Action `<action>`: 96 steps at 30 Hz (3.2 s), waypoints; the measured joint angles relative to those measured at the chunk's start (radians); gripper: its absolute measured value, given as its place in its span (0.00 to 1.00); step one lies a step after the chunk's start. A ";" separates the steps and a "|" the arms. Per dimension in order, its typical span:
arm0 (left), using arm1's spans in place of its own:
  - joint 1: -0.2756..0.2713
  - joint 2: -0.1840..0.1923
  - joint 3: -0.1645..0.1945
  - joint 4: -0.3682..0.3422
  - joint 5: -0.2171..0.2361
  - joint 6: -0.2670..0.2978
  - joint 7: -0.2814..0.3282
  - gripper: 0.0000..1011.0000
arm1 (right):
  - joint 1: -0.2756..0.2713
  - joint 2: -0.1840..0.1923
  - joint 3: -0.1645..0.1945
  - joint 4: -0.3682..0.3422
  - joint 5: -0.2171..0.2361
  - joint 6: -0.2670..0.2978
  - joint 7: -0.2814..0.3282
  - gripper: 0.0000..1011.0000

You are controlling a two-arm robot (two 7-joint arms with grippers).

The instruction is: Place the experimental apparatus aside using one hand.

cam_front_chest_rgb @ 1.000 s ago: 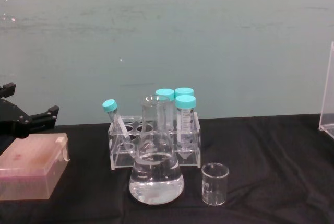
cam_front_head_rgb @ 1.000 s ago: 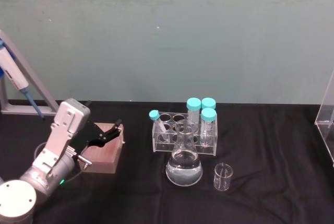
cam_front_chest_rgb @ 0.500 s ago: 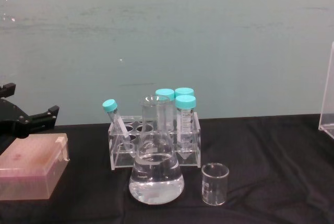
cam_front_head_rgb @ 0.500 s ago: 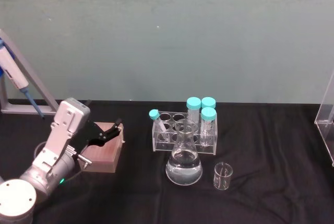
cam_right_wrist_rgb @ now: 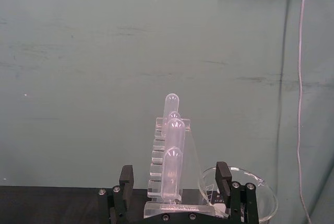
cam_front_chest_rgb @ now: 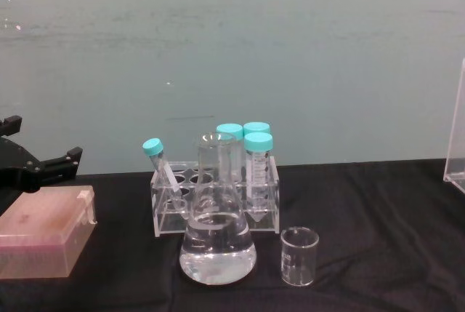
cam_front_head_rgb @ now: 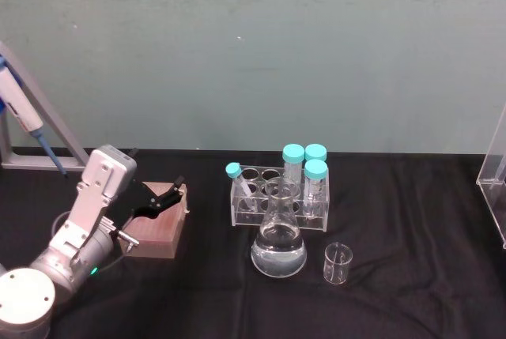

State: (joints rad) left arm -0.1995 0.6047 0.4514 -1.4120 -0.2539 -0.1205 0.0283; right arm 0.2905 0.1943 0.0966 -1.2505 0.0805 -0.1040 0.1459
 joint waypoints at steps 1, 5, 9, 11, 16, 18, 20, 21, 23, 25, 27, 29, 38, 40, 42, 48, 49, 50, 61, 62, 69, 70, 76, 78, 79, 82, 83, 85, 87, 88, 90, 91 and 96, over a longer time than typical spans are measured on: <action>0.000 0.000 0.000 0.000 0.000 0.000 0.000 0.99 | 0.000 0.000 0.000 0.000 0.000 0.000 0.000 0.99; 0.000 0.000 0.000 0.000 0.000 0.000 0.000 0.99 | 0.000 0.000 0.000 0.000 0.000 0.000 0.000 0.99; 0.000 0.000 0.000 0.000 0.000 0.000 0.000 0.99 | 0.000 0.000 0.000 0.000 0.000 0.000 0.000 0.99; 0.000 0.000 0.000 0.000 0.000 0.000 0.000 0.99 | -0.005 0.001 -0.003 -0.006 -0.006 -0.001 -0.003 0.99; 0.000 0.000 0.000 0.000 0.000 0.000 0.000 0.99 | -0.019 0.001 -0.009 -0.028 -0.021 -0.008 -0.012 0.99; 0.000 0.000 0.000 0.000 0.000 0.000 0.000 0.99 | -0.023 0.000 -0.010 -0.035 -0.025 -0.010 -0.015 0.99; 0.000 0.000 0.000 0.000 0.000 0.000 0.000 0.99 | -0.029 -0.001 -0.011 -0.044 -0.031 -0.010 -0.019 0.99; 0.000 0.000 0.000 0.000 0.000 0.000 0.000 0.99 | -0.033 -0.002 -0.011 -0.052 -0.036 -0.010 -0.023 0.99; 0.000 0.000 0.000 0.000 0.000 0.000 0.000 0.99 | -0.039 -0.004 -0.011 -0.061 -0.041 -0.010 -0.028 0.99; 0.000 0.000 0.000 0.000 0.000 0.000 0.000 0.99 | -0.047 -0.006 -0.011 -0.075 -0.048 -0.010 -0.034 0.99; 0.000 0.000 0.000 0.000 0.000 0.000 0.000 0.99 | -0.051 -0.007 -0.011 -0.083 -0.052 -0.010 -0.038 0.99; 0.000 0.000 0.000 0.000 0.000 0.000 0.000 0.99 | -0.061 -0.011 -0.009 -0.101 -0.062 -0.011 -0.046 0.99; 0.000 0.000 0.000 0.000 0.000 0.000 0.000 0.99 | -0.086 -0.023 -0.002 -0.147 -0.082 -0.012 -0.064 0.99; 0.000 0.000 0.000 0.000 0.000 0.000 0.000 0.99 | -0.092 -0.027 -0.001 -0.159 -0.086 -0.012 -0.067 0.99; 0.000 0.000 0.000 0.000 0.000 0.000 0.000 0.99 | -0.096 -0.029 -0.001 -0.167 -0.090 -0.014 -0.068 0.99; 0.000 0.000 0.000 0.000 0.000 0.000 0.000 0.99 | -0.114 -0.035 -0.007 -0.201 -0.112 -0.043 -0.072 0.99; 0.000 0.000 0.000 0.000 0.000 0.000 0.000 0.99 | -0.116 -0.036 -0.008 -0.204 -0.115 -0.047 -0.072 0.99; 0.000 0.000 0.000 0.000 0.000 0.000 0.000 0.99 | -0.120 -0.036 -0.012 -0.212 -0.119 -0.055 -0.071 0.99; 0.000 0.000 0.000 0.000 0.000 0.000 0.000 0.99 | -0.136 -0.029 -0.047 -0.251 -0.131 -0.106 -0.028 0.99; 0.000 0.000 0.000 0.000 0.000 0.000 0.000 0.99 | -0.137 -0.027 -0.051 -0.252 -0.130 -0.110 -0.021 0.99; 0.000 0.000 0.000 0.000 0.000 0.000 0.000 0.99 | -0.138 -0.002 -0.099 -0.259 -0.104 -0.143 0.045 0.99; 0.000 0.000 0.000 0.000 0.000 0.000 0.000 0.99 | -0.138 0.000 -0.103 -0.259 -0.101 -0.144 0.050 0.99; 0.000 0.000 0.000 0.000 0.000 0.000 0.000 0.99 | -0.133 0.018 -0.136 -0.256 -0.053 -0.141 0.106 0.99; 0.000 0.000 0.000 0.000 0.000 0.000 0.000 0.99 | -0.129 0.025 -0.149 -0.250 -0.028 -0.127 0.131 0.99; 0.000 0.000 0.000 0.000 0.000 0.000 0.000 0.99 | -0.128 0.027 -0.153 -0.248 -0.021 -0.123 0.138 0.99; 0.000 0.000 0.000 0.000 0.000 0.000 0.000 0.99 | -0.124 0.035 -0.168 -0.241 0.005 -0.107 0.162 0.99; 0.000 0.000 0.000 0.000 0.000 0.000 0.000 0.99 | -0.123 0.036 -0.171 -0.239 0.009 -0.105 0.166 0.99; 0.000 0.000 0.000 0.000 0.000 0.000 0.000 0.99 | -0.121 0.042 -0.183 -0.235 0.022 -0.098 0.179 0.99; 0.000 0.000 0.000 0.000 0.000 0.000 0.000 0.99 | -0.119 0.048 -0.194 -0.231 0.034 -0.092 0.192 0.99; 0.000 0.000 0.000 0.000 0.000 0.000 0.000 0.99 | -0.118 0.050 -0.198 -0.229 0.039 -0.089 0.197 0.99; 0.000 0.000 0.000 0.000 0.000 0.000 0.000 0.99 | -0.116 0.055 -0.206 -0.225 0.050 -0.083 0.209 0.99; 0.000 0.000 0.000 0.000 0.000 0.000 0.000 0.99 | -0.115 0.056 -0.209 -0.224 0.054 -0.080 0.213 0.99; 0.000 0.000 0.000 0.000 0.000 0.000 0.000 0.99 | -0.105 0.070 -0.233 -0.206 0.094 -0.048 0.253 0.99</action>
State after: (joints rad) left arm -0.1995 0.6047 0.4514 -1.4120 -0.2539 -0.1205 0.0283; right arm 0.1851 0.2648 -0.1365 -1.4570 0.1748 -0.1518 0.3987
